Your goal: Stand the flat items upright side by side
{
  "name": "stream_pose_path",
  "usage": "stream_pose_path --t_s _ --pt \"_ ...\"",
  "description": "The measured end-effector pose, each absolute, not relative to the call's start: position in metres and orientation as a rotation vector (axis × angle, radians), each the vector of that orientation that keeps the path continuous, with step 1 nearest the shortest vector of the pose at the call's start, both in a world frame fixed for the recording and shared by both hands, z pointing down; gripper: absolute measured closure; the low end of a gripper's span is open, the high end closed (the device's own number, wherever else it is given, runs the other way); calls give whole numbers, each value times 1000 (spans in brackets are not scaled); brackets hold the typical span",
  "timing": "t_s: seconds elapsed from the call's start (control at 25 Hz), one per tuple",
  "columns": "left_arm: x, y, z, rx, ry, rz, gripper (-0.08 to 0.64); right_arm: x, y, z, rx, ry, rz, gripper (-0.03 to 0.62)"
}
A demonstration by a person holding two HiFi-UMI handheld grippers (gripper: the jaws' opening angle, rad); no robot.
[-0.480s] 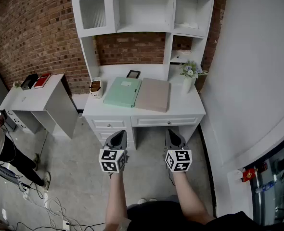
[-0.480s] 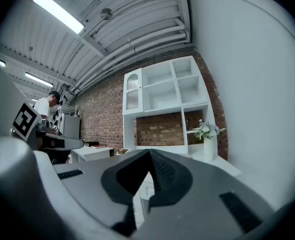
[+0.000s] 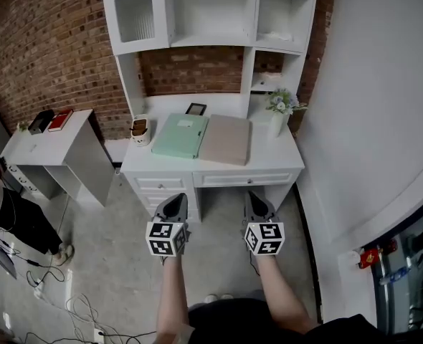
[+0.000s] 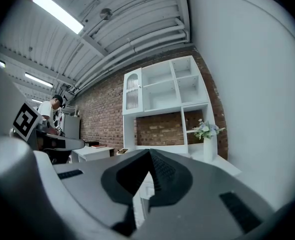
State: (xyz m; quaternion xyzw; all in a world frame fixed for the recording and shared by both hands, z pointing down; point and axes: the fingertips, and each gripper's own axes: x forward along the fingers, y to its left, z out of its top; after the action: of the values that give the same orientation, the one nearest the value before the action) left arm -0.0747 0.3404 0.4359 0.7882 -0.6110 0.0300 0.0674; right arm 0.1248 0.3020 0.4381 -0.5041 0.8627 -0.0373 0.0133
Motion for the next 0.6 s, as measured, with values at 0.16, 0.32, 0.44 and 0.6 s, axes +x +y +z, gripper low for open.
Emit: stream_pose_path --t_s 0.16,0.32,0.44,0.6 --pt "-76 341 435 2378 -1835 77 551 123 303 441 -1565 2697 -128 595" --pt "-78 343 438 2371 -1822 59 551 120 304 449 -1565 2710 -169 594" --pt "-76 347 446 2381 -1792 54 551 115 308 457 -1543 2736 -189 594" --pt "-78 351 453 2358 -1780 15 546 109 312 460 -1476 2753 -233 510"
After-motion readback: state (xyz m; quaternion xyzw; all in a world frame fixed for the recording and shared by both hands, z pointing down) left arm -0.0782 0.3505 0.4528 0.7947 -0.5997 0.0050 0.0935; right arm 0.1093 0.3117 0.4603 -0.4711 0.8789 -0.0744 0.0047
